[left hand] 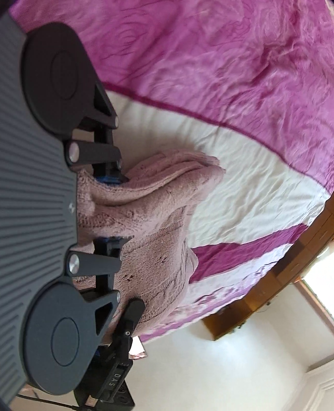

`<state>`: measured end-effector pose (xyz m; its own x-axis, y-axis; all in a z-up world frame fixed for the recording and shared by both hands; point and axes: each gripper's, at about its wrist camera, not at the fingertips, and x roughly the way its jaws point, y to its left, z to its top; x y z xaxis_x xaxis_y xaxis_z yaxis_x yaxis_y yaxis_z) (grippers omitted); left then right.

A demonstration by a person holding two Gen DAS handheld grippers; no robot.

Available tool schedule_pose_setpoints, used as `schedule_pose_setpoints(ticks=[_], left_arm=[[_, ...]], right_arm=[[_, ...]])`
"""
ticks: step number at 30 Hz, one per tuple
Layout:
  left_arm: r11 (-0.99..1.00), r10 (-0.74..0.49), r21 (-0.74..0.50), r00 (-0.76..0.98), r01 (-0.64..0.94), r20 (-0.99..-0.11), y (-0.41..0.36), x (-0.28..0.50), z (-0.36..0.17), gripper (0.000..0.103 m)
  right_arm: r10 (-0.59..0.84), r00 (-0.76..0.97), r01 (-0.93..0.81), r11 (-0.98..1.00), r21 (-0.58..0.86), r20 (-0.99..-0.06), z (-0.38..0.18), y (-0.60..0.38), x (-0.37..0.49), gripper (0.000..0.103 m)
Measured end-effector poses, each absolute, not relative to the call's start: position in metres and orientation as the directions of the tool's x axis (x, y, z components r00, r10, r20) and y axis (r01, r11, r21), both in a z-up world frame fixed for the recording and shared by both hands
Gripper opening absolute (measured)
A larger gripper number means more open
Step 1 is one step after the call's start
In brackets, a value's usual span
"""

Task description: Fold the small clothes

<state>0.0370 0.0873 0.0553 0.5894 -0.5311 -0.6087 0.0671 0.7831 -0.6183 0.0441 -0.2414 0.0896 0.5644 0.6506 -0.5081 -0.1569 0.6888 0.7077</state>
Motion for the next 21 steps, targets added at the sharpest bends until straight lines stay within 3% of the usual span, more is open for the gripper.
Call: schedule_pose_setpoints(ticks=[8,12,21], left_arm=[[0.876,-0.43,-0.476,0.562,0.072,-0.706,0.068,0.021,0.031,0.04],[0.88,-0.425,-0.47,0.566,0.074,-0.707,0.07,0.021,0.025,0.043],[0.917,-0.354,-0.391,0.604,0.075,-0.714,0.063,-0.001,0.042,0.043]], right_arm=[[0.572,0.572,-0.056,0.742,0.668,-0.588,0.028,-0.247,0.007,0.055],[0.558,0.614,-0.012,0.714,0.7,-0.559,0.002,-0.25,-0.014,0.061],[0.496,0.68,-0.027,0.753,0.657,-0.54,0.015,-0.249,-0.048,0.072]])
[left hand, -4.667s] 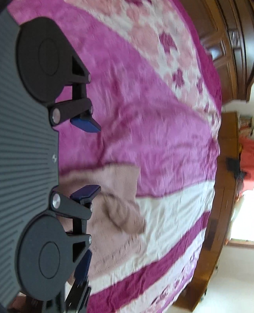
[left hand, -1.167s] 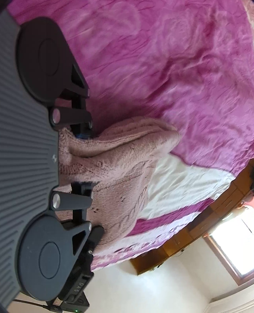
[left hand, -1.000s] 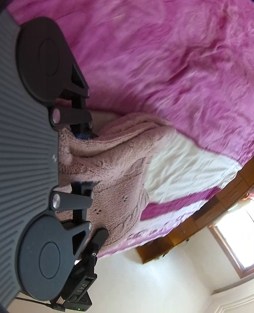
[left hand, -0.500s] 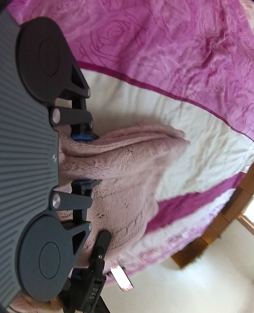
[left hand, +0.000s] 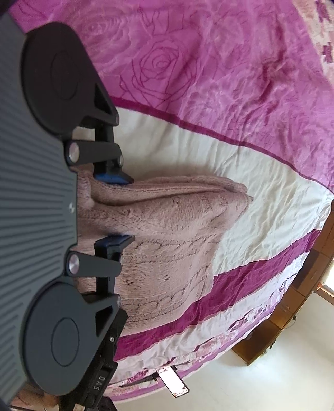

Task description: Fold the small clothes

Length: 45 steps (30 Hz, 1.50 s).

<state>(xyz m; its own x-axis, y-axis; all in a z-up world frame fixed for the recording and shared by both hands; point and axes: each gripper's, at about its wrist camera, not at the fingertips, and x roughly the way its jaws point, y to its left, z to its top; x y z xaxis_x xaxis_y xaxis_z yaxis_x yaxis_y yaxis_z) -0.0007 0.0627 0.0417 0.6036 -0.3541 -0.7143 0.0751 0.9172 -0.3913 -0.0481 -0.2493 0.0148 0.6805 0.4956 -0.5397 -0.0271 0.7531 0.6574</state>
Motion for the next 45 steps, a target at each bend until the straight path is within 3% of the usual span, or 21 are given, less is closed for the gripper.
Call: schedule_pose_setpoints(ticks=[5,9,14,25,45], left_arm=[[0.946,-0.29,-0.316,0.622,0.072,-0.727,0.059,-0.017,0.055,0.042],[0.971,-0.214,-0.232,0.647,0.058,-0.732,0.055,-0.033,0.061,0.056],[0.99,-0.135,-0.119,0.667,0.07,-0.733,0.042,-0.053,0.06,0.059],[0.996,-0.09,-0.08,0.618,0.044,-0.781,0.019,-0.061,0.037,0.06],[0.999,-0.012,0.011,0.573,0.037,-0.82,-0.001,-0.059,0.011,0.061]], right_arm=[[0.443,0.718,-0.041,0.798,0.601,-0.538,0.035,-0.247,-0.063,0.074],[0.4,0.747,-0.058,0.835,0.547,-0.531,0.048,-0.242,-0.079,0.076],[0.359,0.762,-0.108,0.891,0.441,-0.539,0.06,-0.229,-0.099,0.08],[0.279,0.759,-0.072,0.934,0.35,-0.588,0.041,-0.22,-0.119,0.09],[0.26,0.729,-0.059,0.945,0.32,-0.633,0.016,-0.21,-0.113,0.092]])
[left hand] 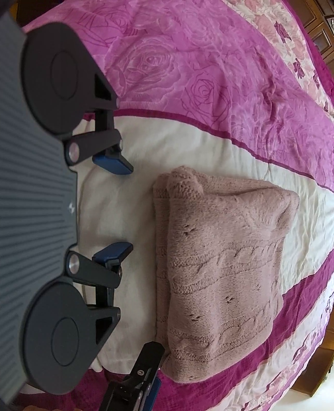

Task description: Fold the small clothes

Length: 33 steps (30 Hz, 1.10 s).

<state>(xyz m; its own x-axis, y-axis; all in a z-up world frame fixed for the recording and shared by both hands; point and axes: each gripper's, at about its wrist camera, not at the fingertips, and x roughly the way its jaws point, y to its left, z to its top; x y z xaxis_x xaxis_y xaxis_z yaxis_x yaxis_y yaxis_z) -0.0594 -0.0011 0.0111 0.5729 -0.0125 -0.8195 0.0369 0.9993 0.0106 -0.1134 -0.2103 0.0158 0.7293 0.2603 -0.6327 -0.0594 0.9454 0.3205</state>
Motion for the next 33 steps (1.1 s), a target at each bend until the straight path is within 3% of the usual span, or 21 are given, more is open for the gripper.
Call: schedule_pose_setpoints(ticks=[33], left_arm=[[0.999,-0.01,0.016,0.577,0.04,-0.817,-0.0018,-0.0599,0.0097,0.061]], right_arm=[[0.265,0.73,-0.067,0.945,0.321,-0.63,0.0158,-0.2105,-0.1128,0.092]])
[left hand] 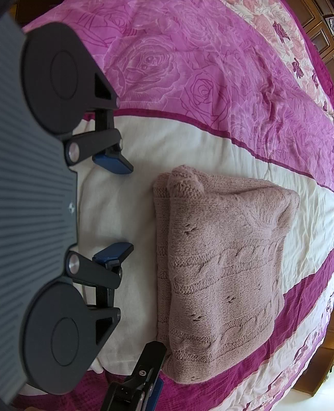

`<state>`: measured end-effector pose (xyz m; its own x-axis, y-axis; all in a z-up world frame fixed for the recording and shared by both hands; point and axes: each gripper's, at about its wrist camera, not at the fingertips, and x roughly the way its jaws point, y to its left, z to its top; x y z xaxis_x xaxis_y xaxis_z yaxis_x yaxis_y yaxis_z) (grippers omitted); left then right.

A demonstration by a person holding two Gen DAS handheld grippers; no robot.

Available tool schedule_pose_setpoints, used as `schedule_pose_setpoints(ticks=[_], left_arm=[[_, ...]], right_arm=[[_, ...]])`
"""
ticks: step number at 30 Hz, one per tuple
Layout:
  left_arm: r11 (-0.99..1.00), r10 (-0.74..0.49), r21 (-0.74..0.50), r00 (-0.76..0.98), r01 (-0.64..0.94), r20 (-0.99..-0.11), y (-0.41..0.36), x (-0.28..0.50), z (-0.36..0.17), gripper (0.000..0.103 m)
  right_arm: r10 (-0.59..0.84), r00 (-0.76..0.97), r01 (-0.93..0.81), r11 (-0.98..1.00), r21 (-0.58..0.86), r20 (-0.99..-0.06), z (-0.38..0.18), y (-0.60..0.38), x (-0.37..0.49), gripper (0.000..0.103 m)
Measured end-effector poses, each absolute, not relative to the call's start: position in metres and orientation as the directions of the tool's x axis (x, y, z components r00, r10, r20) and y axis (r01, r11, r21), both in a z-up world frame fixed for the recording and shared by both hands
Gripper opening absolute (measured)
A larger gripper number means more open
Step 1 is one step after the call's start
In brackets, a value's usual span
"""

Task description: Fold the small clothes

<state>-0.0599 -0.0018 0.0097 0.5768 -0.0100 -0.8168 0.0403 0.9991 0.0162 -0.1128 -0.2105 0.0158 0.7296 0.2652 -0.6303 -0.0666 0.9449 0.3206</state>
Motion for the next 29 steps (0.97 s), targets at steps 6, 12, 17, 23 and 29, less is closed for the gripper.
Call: schedule_pose_setpoints(ticks=[6,12,17,23,29], left_arm=[[0.999,-0.01,0.017,0.577,0.041,-0.817,-0.0018,-0.0598,0.0097,0.061],[0.999,-0.01,0.015,0.576,0.04,-0.817,-0.0019,-0.0598,0.0094,0.061],[0.999,-0.012,0.014,0.575,0.04,-0.818,-0.0016,-0.0598,0.0084,0.061],[0.999,-0.009,0.017,0.575,0.04,-0.818,-0.0015,-0.0597,0.0087,0.061],[0.999,0.0,0.03,0.574,0.042,-0.819,-0.0035,-0.0598,0.0094,0.061]], right_arm=[[0.267,0.729,-0.068,0.945,0.321,-0.631,0.0163,-0.2102,-0.1125,0.092],[0.267,0.728,-0.068,0.945,0.32,-0.632,0.0165,-0.2098,-0.112,0.092],[0.268,0.729,-0.072,0.945,0.32,-0.629,0.0181,-0.2084,-0.112,0.092],[0.272,0.728,-0.073,0.944,0.323,-0.63,0.018,-0.2087,-0.1116,0.092],[0.274,0.731,-0.07,0.941,0.33,-0.626,0.0175,-0.2115,-0.1125,0.092]])
